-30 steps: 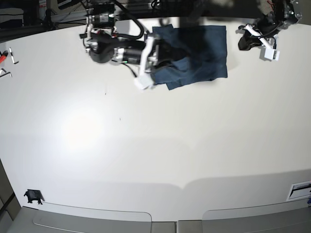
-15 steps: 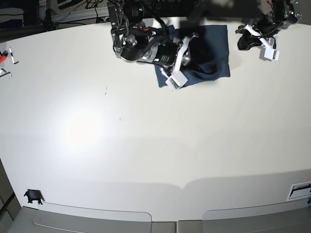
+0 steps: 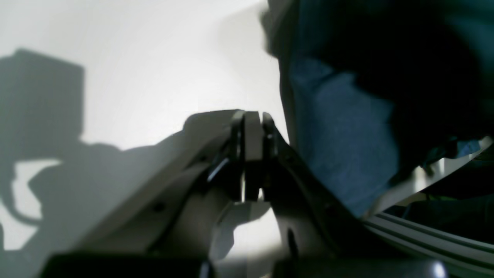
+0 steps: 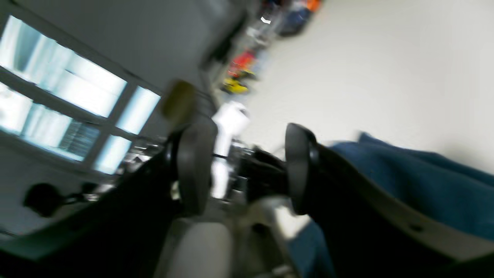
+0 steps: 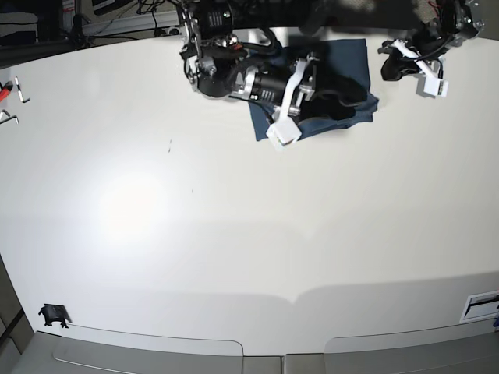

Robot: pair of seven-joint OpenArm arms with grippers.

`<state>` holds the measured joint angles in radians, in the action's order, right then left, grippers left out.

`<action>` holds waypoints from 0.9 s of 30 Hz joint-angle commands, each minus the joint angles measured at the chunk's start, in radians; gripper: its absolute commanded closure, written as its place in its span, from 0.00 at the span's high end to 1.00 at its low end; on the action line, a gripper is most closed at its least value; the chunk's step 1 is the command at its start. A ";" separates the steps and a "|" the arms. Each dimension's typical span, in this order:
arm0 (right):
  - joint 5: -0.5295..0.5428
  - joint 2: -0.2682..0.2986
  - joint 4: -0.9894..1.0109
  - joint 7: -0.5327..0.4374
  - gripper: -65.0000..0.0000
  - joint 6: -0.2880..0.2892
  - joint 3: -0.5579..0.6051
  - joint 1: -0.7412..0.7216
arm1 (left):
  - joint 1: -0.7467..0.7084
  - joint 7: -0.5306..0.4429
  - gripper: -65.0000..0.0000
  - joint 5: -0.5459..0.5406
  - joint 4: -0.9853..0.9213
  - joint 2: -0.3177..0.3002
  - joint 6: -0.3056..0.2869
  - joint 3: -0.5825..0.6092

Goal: Fold the T-shirt properly
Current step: 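Lift the shirt end with the right gripper and fold it over the left-gripper fold, then grasp the folded bundle with the right gripper and drag it away from the left gripper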

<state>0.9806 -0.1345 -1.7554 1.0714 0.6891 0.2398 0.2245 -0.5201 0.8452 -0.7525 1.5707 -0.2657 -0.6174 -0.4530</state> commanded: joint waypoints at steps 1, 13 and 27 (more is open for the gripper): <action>0.053 -0.018 -0.019 -0.005 0.45 0.009 0.003 -0.009 | -0.006 0.021 0.00 0.014 0.006 -0.010 0.004 -0.004; 0.014 -0.023 -0.026 0.066 0.45 0.009 -0.080 -0.145 | -0.011 0.039 0.00 -0.053 0.029 -0.094 0.004 -0.005; -0.136 0.103 -0.024 0.103 0.00 0.009 -0.499 -0.257 | -0.037 0.089 0.00 -0.198 0.390 -0.097 -0.050 -0.006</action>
<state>0.8120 -0.0277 -1.7607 1.1976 0.6895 -0.2626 -0.0151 -0.5541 0.9443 -0.9337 1.9476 -0.3538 -0.6609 -0.4526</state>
